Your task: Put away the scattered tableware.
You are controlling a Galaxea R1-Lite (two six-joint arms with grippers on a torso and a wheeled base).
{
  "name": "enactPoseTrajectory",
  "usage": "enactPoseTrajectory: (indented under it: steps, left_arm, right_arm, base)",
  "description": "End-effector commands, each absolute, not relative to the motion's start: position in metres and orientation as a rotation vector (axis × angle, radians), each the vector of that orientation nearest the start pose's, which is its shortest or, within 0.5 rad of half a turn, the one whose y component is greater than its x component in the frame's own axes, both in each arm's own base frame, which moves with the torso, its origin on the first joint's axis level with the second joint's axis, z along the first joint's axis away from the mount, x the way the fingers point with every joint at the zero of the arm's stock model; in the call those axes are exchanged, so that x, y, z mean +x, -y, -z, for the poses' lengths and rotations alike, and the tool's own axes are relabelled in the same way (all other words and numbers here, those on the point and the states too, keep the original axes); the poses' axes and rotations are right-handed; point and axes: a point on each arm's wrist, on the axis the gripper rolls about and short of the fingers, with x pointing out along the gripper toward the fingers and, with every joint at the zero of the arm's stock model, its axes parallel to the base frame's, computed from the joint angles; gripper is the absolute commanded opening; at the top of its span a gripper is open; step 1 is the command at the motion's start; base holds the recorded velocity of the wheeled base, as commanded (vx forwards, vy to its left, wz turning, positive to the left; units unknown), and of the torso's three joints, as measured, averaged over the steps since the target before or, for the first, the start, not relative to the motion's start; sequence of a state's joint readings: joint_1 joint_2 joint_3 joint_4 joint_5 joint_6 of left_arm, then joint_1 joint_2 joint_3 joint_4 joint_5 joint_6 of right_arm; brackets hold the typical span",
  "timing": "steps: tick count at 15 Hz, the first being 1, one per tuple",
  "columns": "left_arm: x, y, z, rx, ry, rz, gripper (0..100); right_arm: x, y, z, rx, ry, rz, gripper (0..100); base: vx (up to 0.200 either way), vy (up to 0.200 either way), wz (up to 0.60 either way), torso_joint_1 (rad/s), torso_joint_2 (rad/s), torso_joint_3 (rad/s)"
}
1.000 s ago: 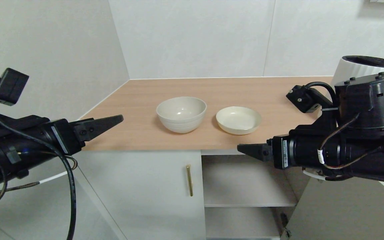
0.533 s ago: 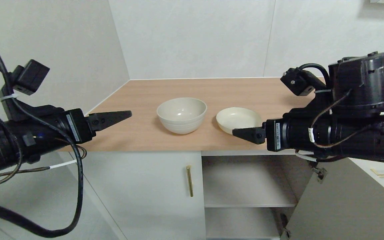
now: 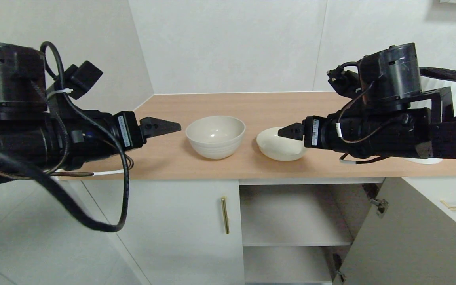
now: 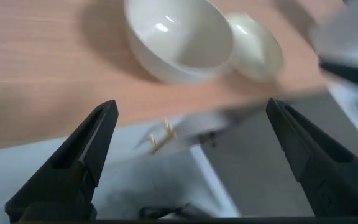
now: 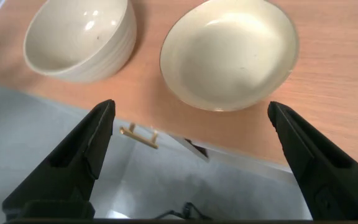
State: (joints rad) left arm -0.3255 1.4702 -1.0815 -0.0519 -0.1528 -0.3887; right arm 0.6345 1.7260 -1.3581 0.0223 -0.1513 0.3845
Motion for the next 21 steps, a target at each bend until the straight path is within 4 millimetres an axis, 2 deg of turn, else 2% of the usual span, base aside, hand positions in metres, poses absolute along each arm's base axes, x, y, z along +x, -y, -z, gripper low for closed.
enactPoseTrajectory:
  steps: [1, 4, 8, 12, 15, 18, 21]
  left_arm:
    - [0.252, 0.093, -0.262, -0.329, -0.453, 0.399, 100]
    - [0.241, 0.09, -0.266, -0.243, -0.454, 0.399, 100]
    - [0.238, 0.089, -0.268, -0.244, -0.444, 0.399, 100]
    - [0.237, 0.092, -0.267, -0.239, -0.45, 0.415, 100]
    - [0.248, 0.1, -0.259, -0.232, -0.482, 0.423, 100]
    - [0.272, 0.109, -0.268, -0.243, -0.455, 0.421, 100]
    - [0.289, 0.116, -0.26, -0.258, -0.482, 0.389, 100]
  right_arm:
    - [0.274, -0.196, -0.26, 0.224, -0.464, -0.393, 100]
    - [0.275, -0.194, -0.26, 0.227, -0.464, -0.388, 100]
    - [0.27, -0.191, -0.265, 0.234, -0.452, -0.391, 100]
    - [0.266, -0.188, -0.271, 0.239, -0.439, -0.394, 100]
    - [0.268, -0.189, -0.27, 0.238, -0.437, -0.391, 100]
    - [0.269, -0.187, -0.27, 0.227, -0.428, -0.355, 100]
    - [0.283, -0.183, -0.266, 0.213, -0.423, -0.274, 100]
  base:
    - [0.0, 0.0, 0.0, 0.0, 0.0, 0.0]
    - [0.0, 0.0, 0.0, 0.0, 0.0, 0.0]
    - [0.0, 0.15, 0.0, 0.001, 0.0, -0.001]
    - [0.0, 0.0, 0.0, 0.0, 0.0, 0.0]
    - [0.0, 0.0, 0.0, 0.0, 0.0, 0.0]
    - [0.0, 0.0, 0.0, 0.0, 0.0, 0.0]
    - [0.0, 0.0, 0.0, 0.0, 0.0, 0.0]
